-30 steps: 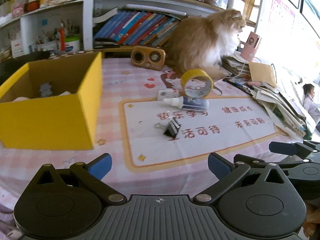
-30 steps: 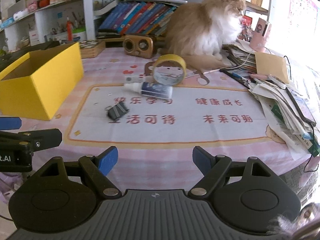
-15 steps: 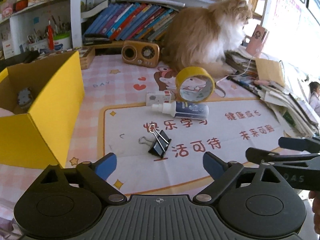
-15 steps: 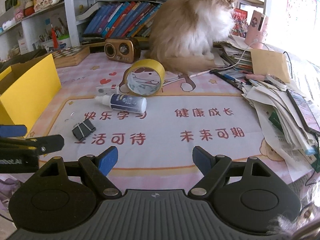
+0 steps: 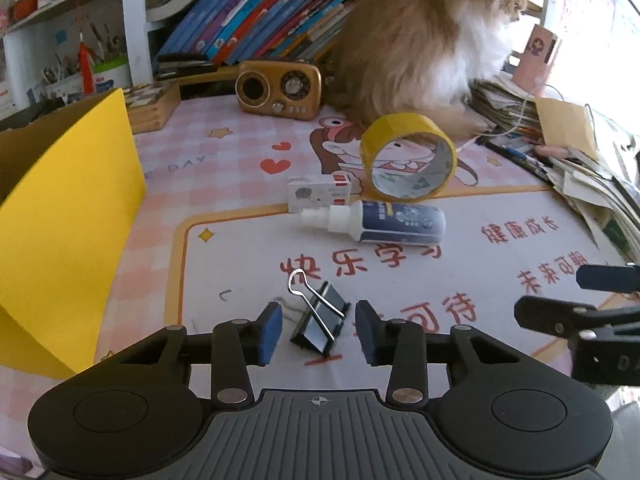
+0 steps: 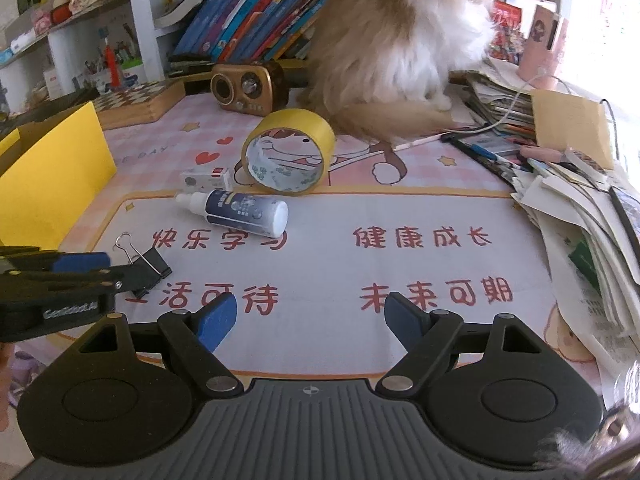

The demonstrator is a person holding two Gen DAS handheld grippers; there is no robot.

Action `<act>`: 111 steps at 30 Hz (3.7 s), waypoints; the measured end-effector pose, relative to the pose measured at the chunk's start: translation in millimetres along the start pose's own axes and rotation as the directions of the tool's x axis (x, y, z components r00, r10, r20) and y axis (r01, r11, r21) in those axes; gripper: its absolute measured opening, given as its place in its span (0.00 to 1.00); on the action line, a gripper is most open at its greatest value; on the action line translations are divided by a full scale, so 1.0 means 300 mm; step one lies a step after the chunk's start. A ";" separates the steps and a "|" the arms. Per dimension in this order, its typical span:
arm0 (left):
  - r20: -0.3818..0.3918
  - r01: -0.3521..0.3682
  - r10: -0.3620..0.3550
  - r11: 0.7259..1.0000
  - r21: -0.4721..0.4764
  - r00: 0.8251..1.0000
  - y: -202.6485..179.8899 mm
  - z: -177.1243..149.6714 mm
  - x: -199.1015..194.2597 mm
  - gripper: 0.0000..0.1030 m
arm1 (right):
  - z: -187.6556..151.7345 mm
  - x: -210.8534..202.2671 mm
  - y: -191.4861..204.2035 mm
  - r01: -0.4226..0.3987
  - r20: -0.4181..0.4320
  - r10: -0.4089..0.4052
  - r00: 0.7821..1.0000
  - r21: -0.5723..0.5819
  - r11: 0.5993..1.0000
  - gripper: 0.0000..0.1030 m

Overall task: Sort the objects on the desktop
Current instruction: 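Grasp the black binder clip with the left tool while the right tool grasps the white spray bottle, then lift the binder clip and spray bottle and carry both toward the yellow box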

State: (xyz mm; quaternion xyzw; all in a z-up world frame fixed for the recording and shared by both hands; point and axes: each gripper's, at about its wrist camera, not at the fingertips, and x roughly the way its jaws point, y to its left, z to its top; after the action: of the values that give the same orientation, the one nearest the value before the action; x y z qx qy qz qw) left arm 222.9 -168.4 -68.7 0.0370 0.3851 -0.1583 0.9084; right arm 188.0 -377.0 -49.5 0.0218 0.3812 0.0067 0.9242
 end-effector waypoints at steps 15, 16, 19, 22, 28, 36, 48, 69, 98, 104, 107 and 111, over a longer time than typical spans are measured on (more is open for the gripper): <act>0.016 0.021 -0.021 0.999 -0.049 1.000 0.028 0.060 0.018 0.04 | 0.069 0.093 -0.018 -0.050 -0.015 0.050 0.999 -0.007 0.999 0.78; 0.020 0.022 -0.021 0.998 -0.056 1.000 0.034 0.065 0.014 0.04 | 0.077 0.103 -0.015 -0.057 -0.016 0.056 0.998 -0.010 0.998 0.78; 0.034 0.012 -0.009 0.996 -0.084 0.999 0.059 0.078 -0.009 0.04 | 0.102 0.137 0.001 -0.079 -0.014 0.078 0.997 -0.035 0.996 0.78; 0.052 0.003 0.003 0.993 -0.116 0.999 0.085 0.088 -0.043 0.04 | 0.130 0.184 0.024 -0.100 -0.010 0.099 0.995 -0.075 0.992 0.78; 0.088 -0.011 0.027 0.985 -0.174 0.996 0.130 0.092 -0.112 0.04 | 0.184 0.295 0.078 -0.130 -0.010 0.130 0.991 -0.181 0.975 0.78; 0.096 -0.030 0.052 0.975 -0.220 0.994 0.168 0.083 -0.145 0.04 | 0.229 0.396 0.146 -0.184 -0.033 0.184 0.982 -0.344 0.921 0.74; 0.133 0.008 0.022 0.975 -0.221 0.991 0.167 0.091 -0.162 0.04 | 0.213 0.364 0.149 -0.308 -0.189 0.251 0.949 -0.398 0.864 0.29; 0.192 0.040 0.007 0.971 -0.237 0.981 0.167 0.043 -0.274 0.04 | 0.163 0.162 0.174 -0.324 -0.117 0.308 0.944 -0.167 0.931 0.29; 0.234 0.150 -0.099 0.966 -0.210 0.967 0.385 -0.187 -0.553 0.04 | -0.058 -0.185 0.455 -0.194 -0.052 0.190 0.980 -0.092 0.977 0.29; 0.219 0.157 -0.114 0.969 -0.190 0.969 0.436 -0.250 -0.614 0.04 | -0.133 -0.237 0.545 -0.199 -0.062 0.195 0.979 -0.073 0.977 0.29; 0.210 0.152 -0.112 0.971 -0.184 0.971 0.465 -0.283 -0.644 0.04 | -0.170 -0.253 0.592 -0.210 -0.075 0.205 0.976 -0.065 0.976 0.29; 0.202 0.141 -0.102 0.972 -0.188 0.974 0.507 -0.329 -0.684 0.04 | -0.212 -0.274 0.655 -0.229 -0.085 0.223 0.971 -0.064 0.971 0.29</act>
State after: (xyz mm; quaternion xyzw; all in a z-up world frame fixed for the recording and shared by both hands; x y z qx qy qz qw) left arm 69.1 47.5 -0.2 -0.0941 0.3120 -0.1769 0.9287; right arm 85.8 -180.7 -27.8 0.0308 0.4113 0.1270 0.9021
